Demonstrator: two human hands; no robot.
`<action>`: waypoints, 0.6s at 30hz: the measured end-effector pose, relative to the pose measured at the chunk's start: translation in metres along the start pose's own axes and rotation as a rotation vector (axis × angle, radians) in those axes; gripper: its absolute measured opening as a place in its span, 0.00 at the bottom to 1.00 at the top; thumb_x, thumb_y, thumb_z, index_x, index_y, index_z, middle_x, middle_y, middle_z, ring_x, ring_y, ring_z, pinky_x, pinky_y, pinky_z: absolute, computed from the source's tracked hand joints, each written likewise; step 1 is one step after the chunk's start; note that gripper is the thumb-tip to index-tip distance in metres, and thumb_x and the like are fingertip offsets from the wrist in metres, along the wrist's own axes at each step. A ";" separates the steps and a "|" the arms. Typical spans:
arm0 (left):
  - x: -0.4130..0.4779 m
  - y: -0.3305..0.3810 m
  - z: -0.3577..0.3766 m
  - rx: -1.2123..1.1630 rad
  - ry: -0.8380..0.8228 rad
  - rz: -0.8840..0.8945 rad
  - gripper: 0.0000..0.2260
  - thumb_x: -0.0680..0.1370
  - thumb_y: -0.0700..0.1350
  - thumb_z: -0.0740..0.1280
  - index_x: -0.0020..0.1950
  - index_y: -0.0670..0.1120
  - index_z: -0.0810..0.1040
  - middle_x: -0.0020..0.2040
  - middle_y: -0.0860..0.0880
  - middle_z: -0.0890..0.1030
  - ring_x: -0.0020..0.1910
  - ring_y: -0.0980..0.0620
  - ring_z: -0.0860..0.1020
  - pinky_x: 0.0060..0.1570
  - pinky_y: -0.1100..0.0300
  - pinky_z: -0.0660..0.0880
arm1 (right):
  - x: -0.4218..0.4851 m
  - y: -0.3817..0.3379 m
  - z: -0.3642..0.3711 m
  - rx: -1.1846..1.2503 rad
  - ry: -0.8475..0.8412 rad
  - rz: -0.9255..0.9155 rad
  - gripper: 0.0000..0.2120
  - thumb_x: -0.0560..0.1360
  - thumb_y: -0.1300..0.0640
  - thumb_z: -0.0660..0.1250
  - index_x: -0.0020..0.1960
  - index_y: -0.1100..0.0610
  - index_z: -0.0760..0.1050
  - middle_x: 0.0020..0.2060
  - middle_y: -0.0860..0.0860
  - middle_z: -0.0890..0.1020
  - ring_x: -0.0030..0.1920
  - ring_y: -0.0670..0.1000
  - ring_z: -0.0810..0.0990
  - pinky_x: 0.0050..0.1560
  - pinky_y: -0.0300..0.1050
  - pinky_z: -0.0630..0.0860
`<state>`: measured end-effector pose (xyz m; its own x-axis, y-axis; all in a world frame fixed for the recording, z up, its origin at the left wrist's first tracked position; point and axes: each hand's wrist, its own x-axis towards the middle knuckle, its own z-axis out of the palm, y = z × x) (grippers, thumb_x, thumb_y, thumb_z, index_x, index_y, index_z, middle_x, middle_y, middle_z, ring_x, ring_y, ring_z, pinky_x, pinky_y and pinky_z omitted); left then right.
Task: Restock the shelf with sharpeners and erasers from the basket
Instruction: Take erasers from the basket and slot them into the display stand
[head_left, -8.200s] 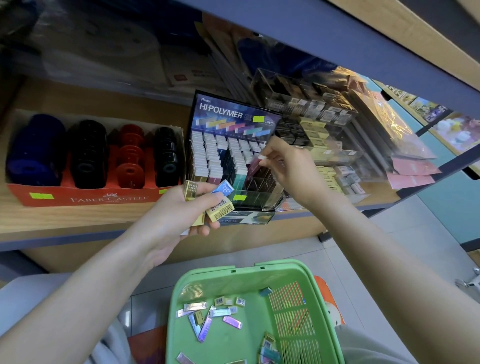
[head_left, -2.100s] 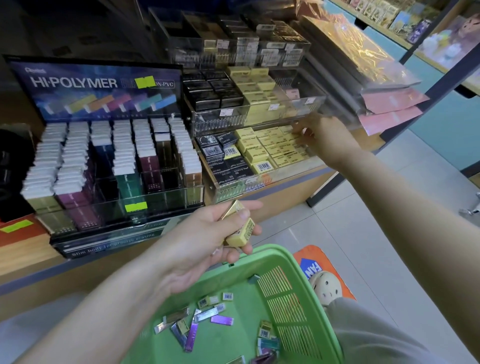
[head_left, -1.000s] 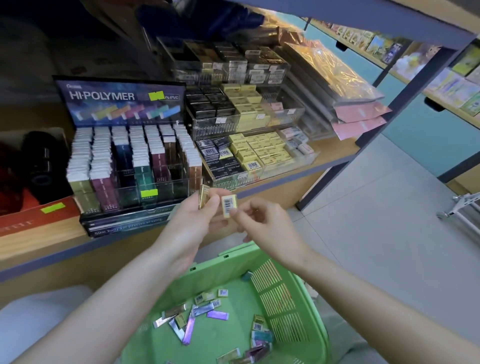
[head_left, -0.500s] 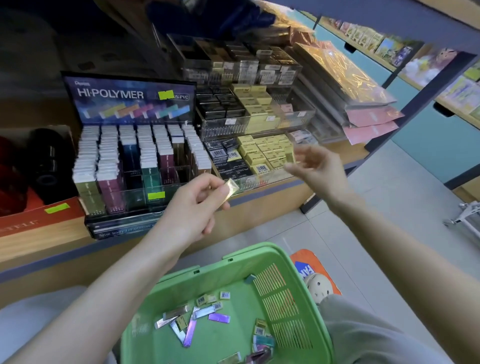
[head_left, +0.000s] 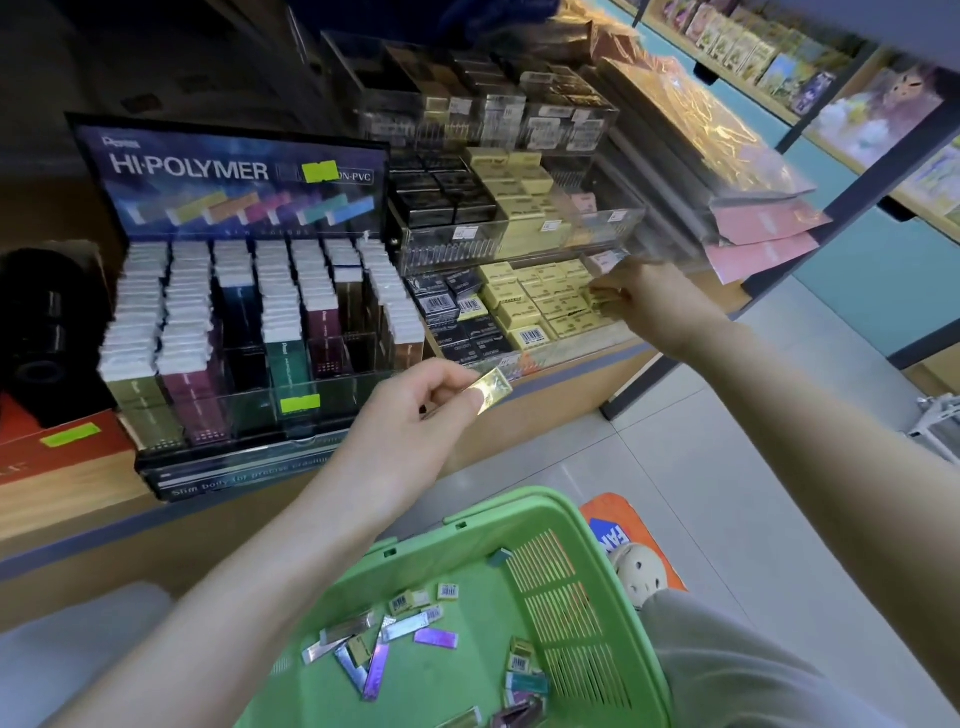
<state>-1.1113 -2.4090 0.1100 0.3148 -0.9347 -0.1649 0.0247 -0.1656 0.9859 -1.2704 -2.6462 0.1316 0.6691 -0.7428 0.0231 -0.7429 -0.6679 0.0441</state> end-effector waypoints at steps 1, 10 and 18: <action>0.001 0.000 0.001 -0.001 -0.006 -0.001 0.07 0.79 0.44 0.63 0.44 0.51 0.78 0.22 0.62 0.68 0.22 0.63 0.66 0.21 0.72 0.61 | 0.001 0.000 -0.001 -0.030 -0.003 -0.007 0.13 0.76 0.63 0.66 0.60 0.59 0.78 0.54 0.58 0.79 0.54 0.60 0.77 0.54 0.51 0.74; 0.003 0.001 0.005 -0.057 0.008 -0.066 0.03 0.80 0.41 0.61 0.47 0.47 0.73 0.32 0.52 0.71 0.20 0.61 0.65 0.21 0.70 0.61 | 0.005 -0.002 0.002 -0.053 0.083 0.052 0.12 0.73 0.64 0.69 0.55 0.58 0.80 0.51 0.57 0.80 0.49 0.58 0.78 0.45 0.48 0.73; -0.003 -0.002 0.002 -0.013 -0.027 0.052 0.06 0.77 0.38 0.67 0.49 0.48 0.78 0.33 0.50 0.78 0.26 0.58 0.76 0.32 0.71 0.71 | -0.005 -0.014 0.014 -0.005 0.163 0.152 0.12 0.78 0.63 0.62 0.59 0.57 0.78 0.57 0.56 0.78 0.55 0.59 0.77 0.46 0.49 0.74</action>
<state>-1.1144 -2.4067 0.1088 0.2905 -0.9500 -0.1142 0.0215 -0.1128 0.9934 -1.2638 -2.6334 0.1170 0.5436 -0.8172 0.1913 -0.8357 -0.5482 0.0332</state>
